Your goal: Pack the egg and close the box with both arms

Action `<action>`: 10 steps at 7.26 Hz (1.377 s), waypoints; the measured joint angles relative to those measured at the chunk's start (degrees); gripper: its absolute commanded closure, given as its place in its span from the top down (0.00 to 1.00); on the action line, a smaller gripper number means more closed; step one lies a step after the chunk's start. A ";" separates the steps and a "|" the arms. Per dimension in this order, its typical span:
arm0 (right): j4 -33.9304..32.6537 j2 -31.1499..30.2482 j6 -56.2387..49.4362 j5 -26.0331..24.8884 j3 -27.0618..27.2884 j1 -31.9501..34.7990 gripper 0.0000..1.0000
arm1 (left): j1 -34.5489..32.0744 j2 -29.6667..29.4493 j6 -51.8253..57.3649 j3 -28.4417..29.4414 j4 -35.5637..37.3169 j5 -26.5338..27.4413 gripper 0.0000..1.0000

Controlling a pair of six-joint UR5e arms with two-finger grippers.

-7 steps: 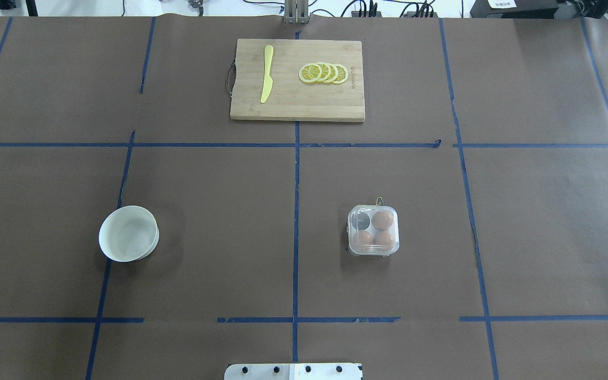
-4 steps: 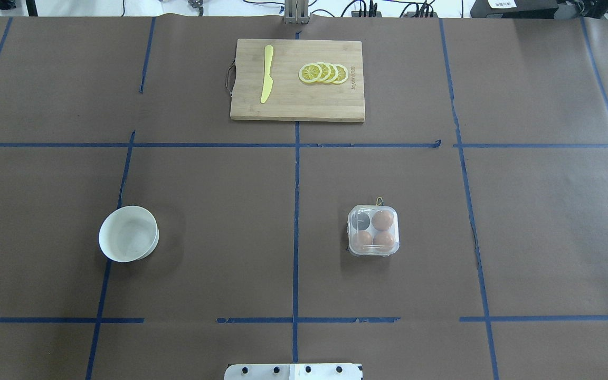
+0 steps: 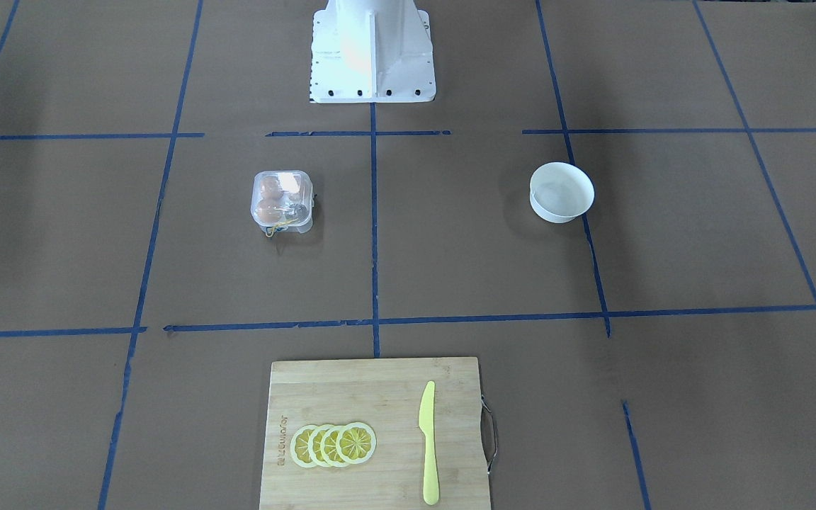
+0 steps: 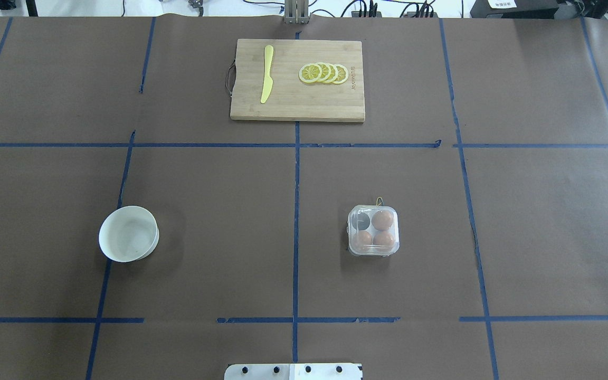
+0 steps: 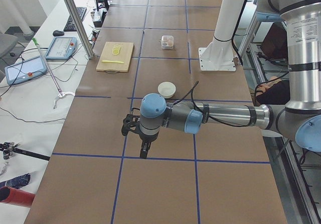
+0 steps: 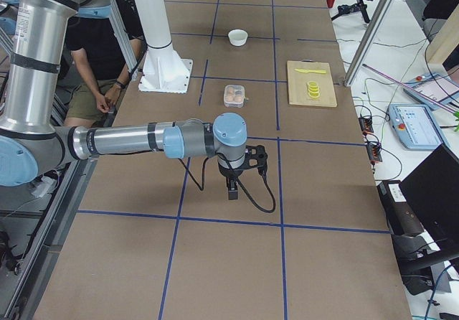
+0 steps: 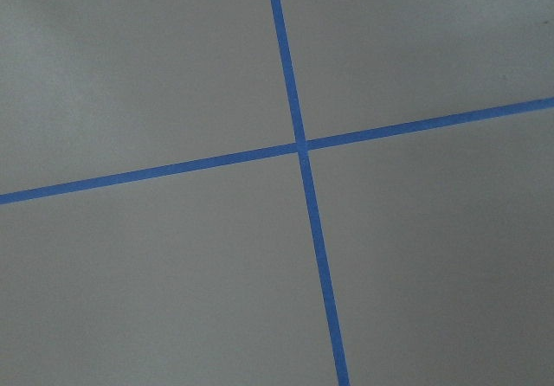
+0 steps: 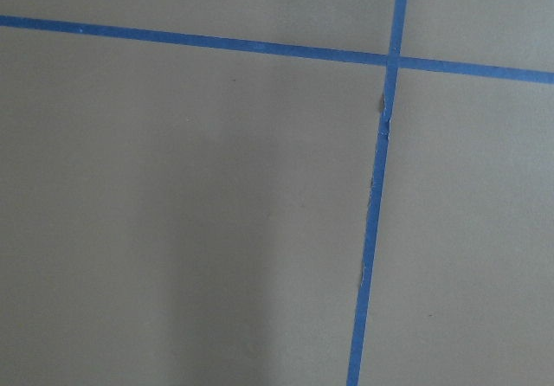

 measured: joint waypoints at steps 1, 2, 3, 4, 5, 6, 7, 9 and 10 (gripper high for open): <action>-0.10 0.23 0.00 0.02 -0.16 0.03 1.00 | 0.04 -0.12 0.08 -1.03 4.03 -0.04 1.00; -0.14 0.51 0.02 -0.01 -0.47 0.04 1.00 | 0.05 -0.29 0.15 -2.08 5.96 -0.06 1.00; -0.05 0.57 0.02 0.02 -0.67 0.05 1.00 | 0.03 -0.72 0.17 -2.72 6.61 -0.06 1.00; 0.13 0.57 0.04 0.10 -0.66 0.05 1.00 | -0.03 -1.44 0.17 -3.09 6.93 -0.08 1.00; 0.28 0.67 0.12 0.09 -0.53 0.05 1.00 | -0.08 -2.23 0.16 -2.94 6.98 -0.05 1.00; 0.34 0.72 0.18 0.06 -0.53 0.06 1.00 | -0.11 -2.73 0.15 -2.76 6.88 0.01 1.00; 0.37 0.74 0.13 0.21 -0.73 0.06 1.00 | -0.21 -2.82 0.15 -3.14 6.88 0.06 1.00; 0.40 0.82 0.13 0.64 -1.08 0.06 1.00 | -0.27 -2.93 0.15 -3.85 7.10 0.05 1.00; 0.40 0.84 0.15 0.90 -1.33 0.06 1.00 | -0.27 -3.10 0.15 -3.98 7.13 -0.02 1.00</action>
